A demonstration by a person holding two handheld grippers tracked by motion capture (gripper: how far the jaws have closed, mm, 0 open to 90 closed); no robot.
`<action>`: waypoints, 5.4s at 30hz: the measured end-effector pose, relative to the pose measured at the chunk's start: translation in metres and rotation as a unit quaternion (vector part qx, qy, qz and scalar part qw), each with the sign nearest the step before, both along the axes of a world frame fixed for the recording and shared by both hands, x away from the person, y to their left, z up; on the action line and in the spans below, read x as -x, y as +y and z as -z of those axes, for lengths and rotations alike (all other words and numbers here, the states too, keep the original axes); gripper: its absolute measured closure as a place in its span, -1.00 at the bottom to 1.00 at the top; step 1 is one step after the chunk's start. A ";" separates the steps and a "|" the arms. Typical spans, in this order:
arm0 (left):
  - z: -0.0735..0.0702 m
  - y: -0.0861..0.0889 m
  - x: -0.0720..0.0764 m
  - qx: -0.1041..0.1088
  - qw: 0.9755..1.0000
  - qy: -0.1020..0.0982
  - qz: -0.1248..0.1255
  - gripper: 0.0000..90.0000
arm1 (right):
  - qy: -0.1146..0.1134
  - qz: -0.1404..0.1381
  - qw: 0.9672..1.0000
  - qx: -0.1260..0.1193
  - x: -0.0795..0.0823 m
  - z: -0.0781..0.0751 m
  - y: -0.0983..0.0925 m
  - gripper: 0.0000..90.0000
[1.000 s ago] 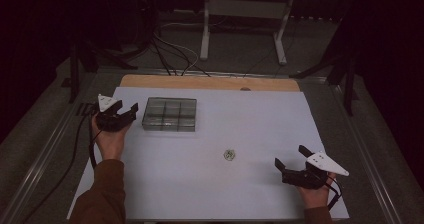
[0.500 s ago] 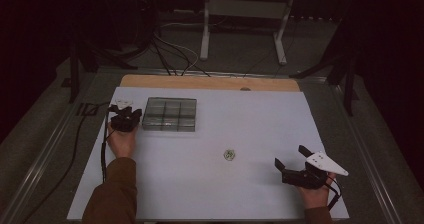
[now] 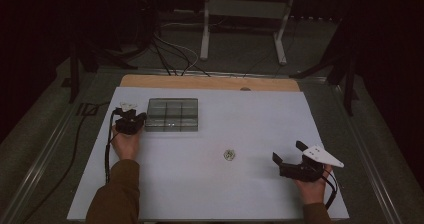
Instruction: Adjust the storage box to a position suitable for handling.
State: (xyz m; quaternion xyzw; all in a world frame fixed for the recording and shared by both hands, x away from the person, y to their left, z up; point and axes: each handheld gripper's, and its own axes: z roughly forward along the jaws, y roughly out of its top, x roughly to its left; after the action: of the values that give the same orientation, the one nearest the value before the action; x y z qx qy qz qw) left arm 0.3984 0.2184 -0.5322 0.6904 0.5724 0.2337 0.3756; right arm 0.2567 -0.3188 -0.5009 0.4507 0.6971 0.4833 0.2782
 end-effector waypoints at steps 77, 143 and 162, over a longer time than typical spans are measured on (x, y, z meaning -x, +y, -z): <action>0.009 -0.065 0.010 0.000 0.995 0.070 0.073 1.00 | 0.205 -0.029 0.977 0.060 -0.142 0.033 0.159 1.00; -0.036 -0.023 0.112 0.072 0.987 -0.085 0.116 -0.29 | 0.098 -0.062 0.993 0.024 -0.058 -0.008 0.129 -0.66; -0.047 -0.020 0.139 0.074 0.978 -0.127 0.148 -0.97 | 0.025 -0.068 0.997 -0.014 -0.011 -0.018 0.052 -1.00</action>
State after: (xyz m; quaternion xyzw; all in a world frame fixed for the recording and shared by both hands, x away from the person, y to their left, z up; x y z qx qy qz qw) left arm 0.2591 0.1987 -0.4853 0.7026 0.4269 0.2182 0.5258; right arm 0.2680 -0.2667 -0.4832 0.4179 0.7263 0.4991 0.2206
